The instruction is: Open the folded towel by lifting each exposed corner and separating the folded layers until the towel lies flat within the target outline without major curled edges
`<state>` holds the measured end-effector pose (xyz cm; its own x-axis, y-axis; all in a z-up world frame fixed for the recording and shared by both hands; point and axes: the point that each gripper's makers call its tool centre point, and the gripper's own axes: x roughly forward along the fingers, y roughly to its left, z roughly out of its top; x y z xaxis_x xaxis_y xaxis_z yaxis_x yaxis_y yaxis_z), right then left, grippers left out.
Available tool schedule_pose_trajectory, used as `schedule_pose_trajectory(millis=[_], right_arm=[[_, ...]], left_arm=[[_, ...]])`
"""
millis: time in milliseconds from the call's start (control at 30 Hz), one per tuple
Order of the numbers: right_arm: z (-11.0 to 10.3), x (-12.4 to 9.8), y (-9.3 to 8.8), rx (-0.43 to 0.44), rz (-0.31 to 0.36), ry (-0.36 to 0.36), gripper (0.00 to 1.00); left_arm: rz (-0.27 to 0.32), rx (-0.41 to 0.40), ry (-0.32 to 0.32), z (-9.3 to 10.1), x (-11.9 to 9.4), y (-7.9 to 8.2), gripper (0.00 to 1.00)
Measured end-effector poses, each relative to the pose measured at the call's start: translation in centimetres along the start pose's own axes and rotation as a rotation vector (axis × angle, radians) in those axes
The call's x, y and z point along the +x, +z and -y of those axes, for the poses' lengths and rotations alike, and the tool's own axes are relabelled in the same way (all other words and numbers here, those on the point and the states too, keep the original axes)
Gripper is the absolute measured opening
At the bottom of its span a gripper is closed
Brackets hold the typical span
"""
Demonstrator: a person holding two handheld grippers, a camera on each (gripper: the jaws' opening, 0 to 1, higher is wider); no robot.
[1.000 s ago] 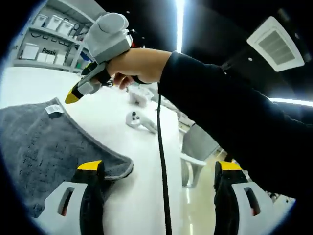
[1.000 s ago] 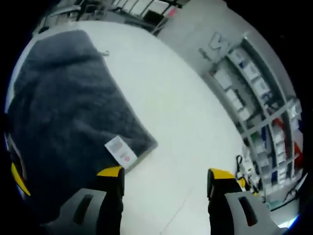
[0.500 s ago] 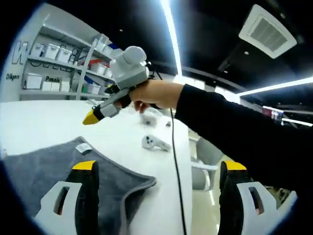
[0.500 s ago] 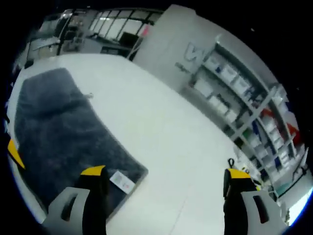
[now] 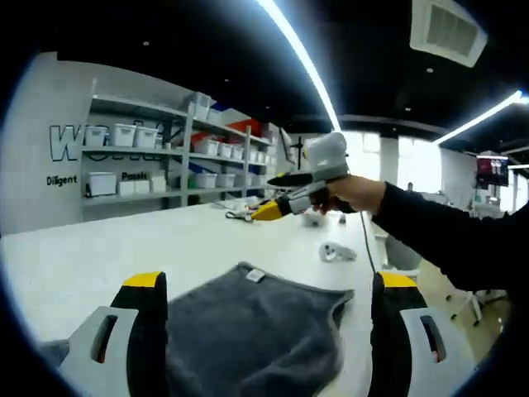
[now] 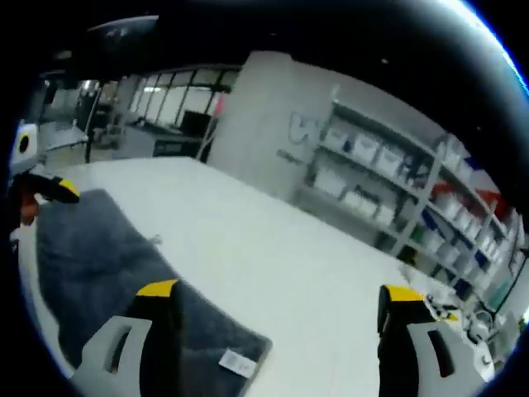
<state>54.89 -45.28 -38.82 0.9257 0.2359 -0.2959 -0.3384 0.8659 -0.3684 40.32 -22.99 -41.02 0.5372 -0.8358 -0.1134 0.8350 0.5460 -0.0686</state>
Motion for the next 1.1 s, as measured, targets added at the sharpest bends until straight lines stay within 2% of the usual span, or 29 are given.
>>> schedule_pose_trajectory(millis=[100,133,200,333,467,633,733,800,900,1000,1100], right_arm=[[-0.7,-0.2,0.8,0.007,0.021,0.003,1.0],[-0.9,-0.3,1.0,0.006,0.027,0.001,1.0],[-1.4,-0.6,1.7,-0.003,0.048,-0.002,1.0],[-1.8,-1.3,2.4,0.006,0.081,-0.009,1.0],[-1.4,-1.8,2.8,0.048,0.125,-0.021,1.0],[-0.8,-2.1,1.8,0.082,0.133,-0.039,1.0],[-0.2,-2.5,0.9,0.097,0.138,-0.06,1.0],[0.3,-2.8,0.4,0.111,0.139,-0.075,1.0],[0.7,-3.1,-0.7,0.146,0.127,-0.08,1.0],[1.2,-3.5,-1.7,0.145,0.101,-0.104,1.0],[1.5,-4.4,-1.9,0.126,0.097,-0.127,1.0]], left_arm=[[0.026,0.021,0.083,-3.7,-2.7,1.4,1.0],[0.028,0.017,0.088,-4.0,-3.0,1.5,1.0],[0.05,-0.007,0.12,-6.1,-4.8,2.2,1.0],[0.048,-0.018,0.195,-9.7,-8.1,2.2,1.0],[0.034,-0.03,0.229,-12.4,-10.1,1.7,1.0],[0.002,-0.016,0.299,-15.5,-12.2,0.8,1.0],[-0.019,-0.058,0.31,-16.9,-13.1,-0.3,1.0],[-0.01,-0.106,0.334,-18.9,-14.2,-0.5,1.0],[-0.012,-0.133,0.378,-20.9,-16.0,-1.2,1.0],[-0.024,-0.122,0.406,-22.6,-17.9,-1.6,1.0],[-0.05,-0.091,0.431,-24.0,-19.8,-2.0,1.0]])
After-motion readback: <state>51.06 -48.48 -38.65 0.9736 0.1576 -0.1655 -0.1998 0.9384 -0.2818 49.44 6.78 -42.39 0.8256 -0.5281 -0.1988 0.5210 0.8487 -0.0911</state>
